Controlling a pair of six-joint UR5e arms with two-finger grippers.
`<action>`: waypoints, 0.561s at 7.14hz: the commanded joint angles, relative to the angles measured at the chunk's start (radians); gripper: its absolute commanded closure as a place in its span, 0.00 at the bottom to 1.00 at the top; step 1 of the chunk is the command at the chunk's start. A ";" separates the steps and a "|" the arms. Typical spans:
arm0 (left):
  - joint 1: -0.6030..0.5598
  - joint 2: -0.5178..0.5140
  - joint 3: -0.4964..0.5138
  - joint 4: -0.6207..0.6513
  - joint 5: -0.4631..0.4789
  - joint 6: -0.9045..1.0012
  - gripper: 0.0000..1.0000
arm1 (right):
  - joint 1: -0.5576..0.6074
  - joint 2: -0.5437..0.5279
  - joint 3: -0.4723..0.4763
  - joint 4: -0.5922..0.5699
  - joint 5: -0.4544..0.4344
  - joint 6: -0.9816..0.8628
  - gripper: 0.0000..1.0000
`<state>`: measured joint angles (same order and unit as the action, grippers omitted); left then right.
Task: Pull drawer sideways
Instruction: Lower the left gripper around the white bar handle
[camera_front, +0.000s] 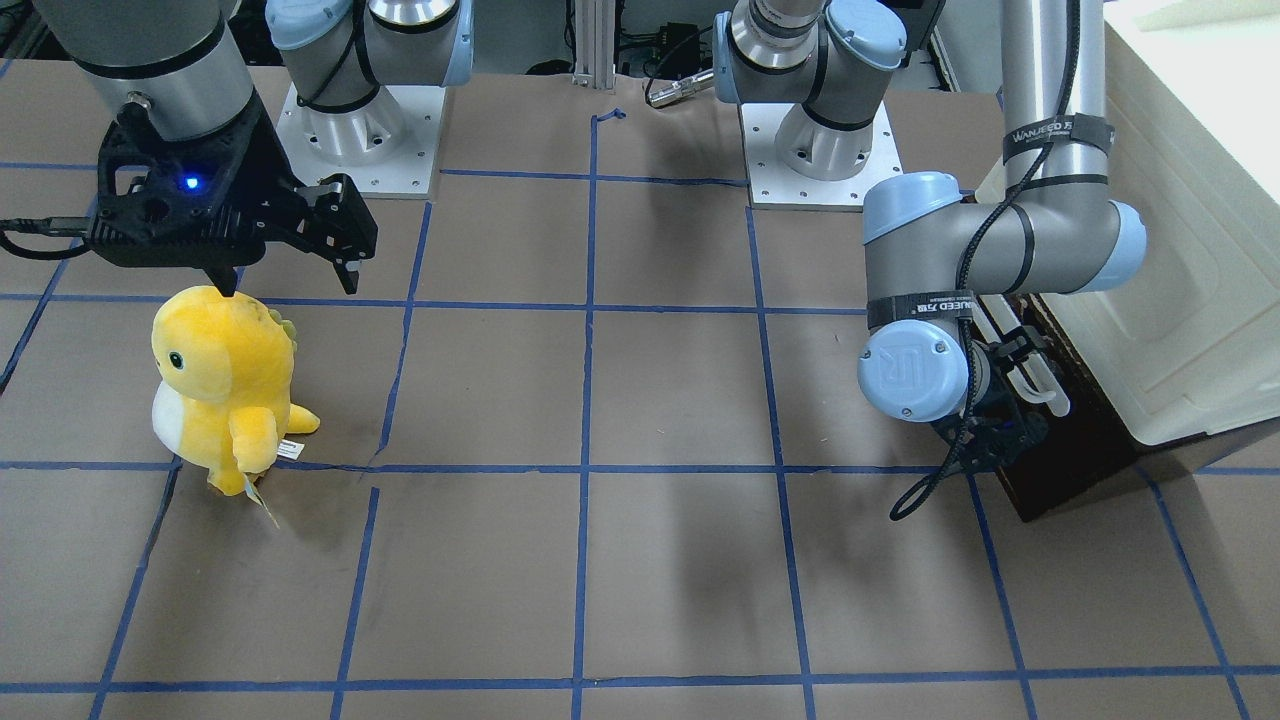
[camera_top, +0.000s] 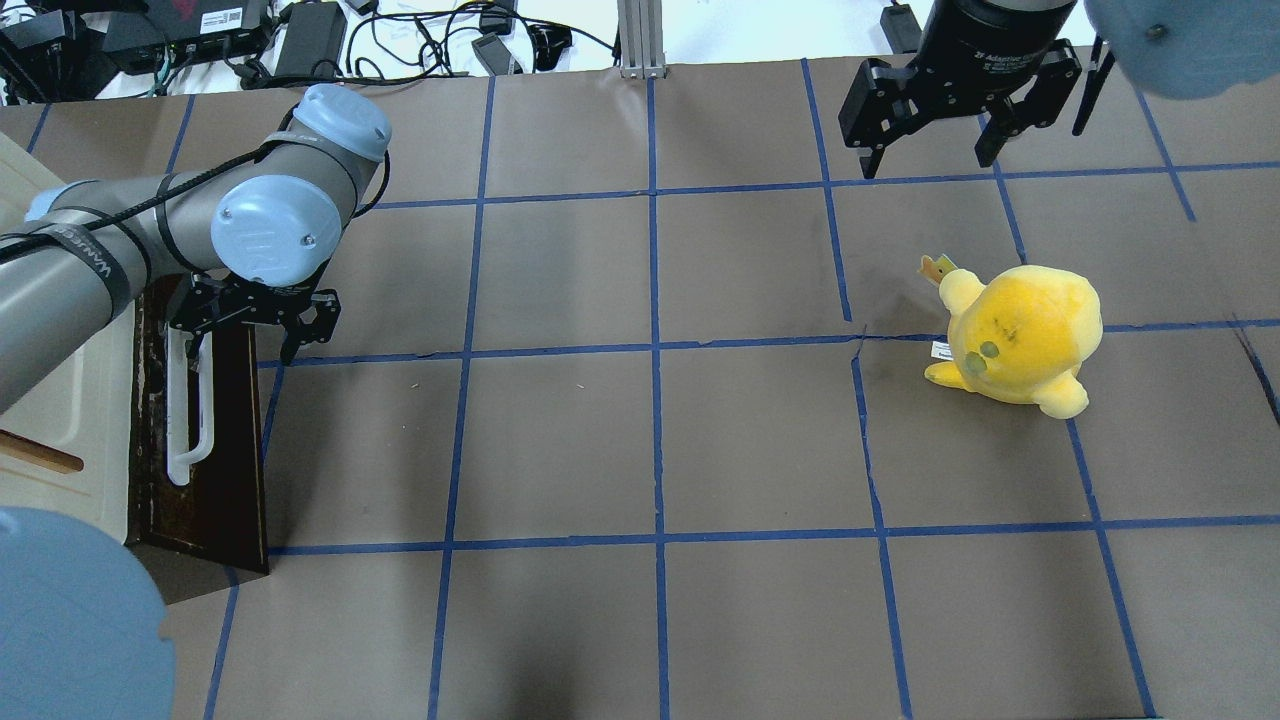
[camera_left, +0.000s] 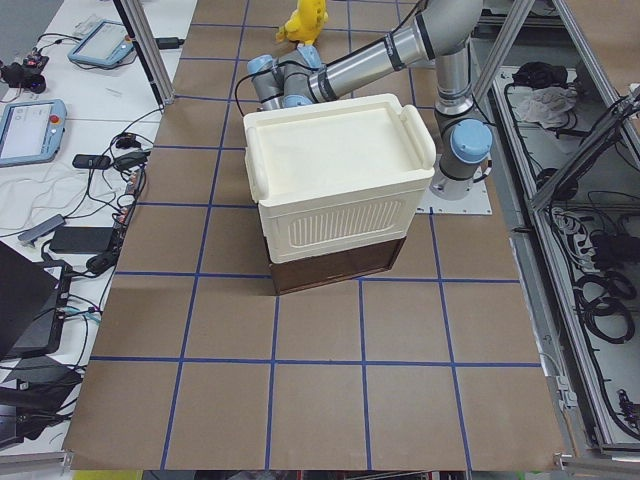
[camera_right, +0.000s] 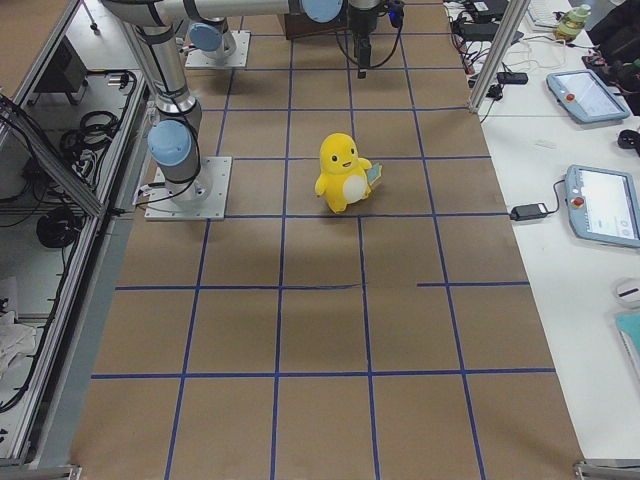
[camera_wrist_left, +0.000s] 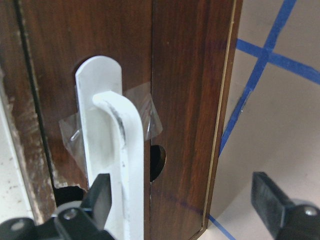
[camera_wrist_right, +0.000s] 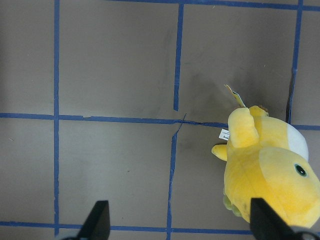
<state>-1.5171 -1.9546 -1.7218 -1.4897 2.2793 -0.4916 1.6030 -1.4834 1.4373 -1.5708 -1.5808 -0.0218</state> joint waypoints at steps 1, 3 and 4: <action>-0.002 0.000 -0.004 -0.001 -0.006 0.004 0.02 | 0.000 0.000 0.000 0.000 0.001 0.000 0.00; -0.003 0.002 -0.005 -0.010 -0.004 0.008 0.05 | 0.000 0.000 0.000 0.000 0.001 0.000 0.00; -0.003 0.003 -0.005 -0.017 0.000 0.008 0.05 | 0.000 0.000 0.000 0.000 0.001 0.000 0.00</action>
<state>-1.5198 -1.9526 -1.7269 -1.4989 2.2749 -0.4844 1.6030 -1.4834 1.4373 -1.5708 -1.5804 -0.0214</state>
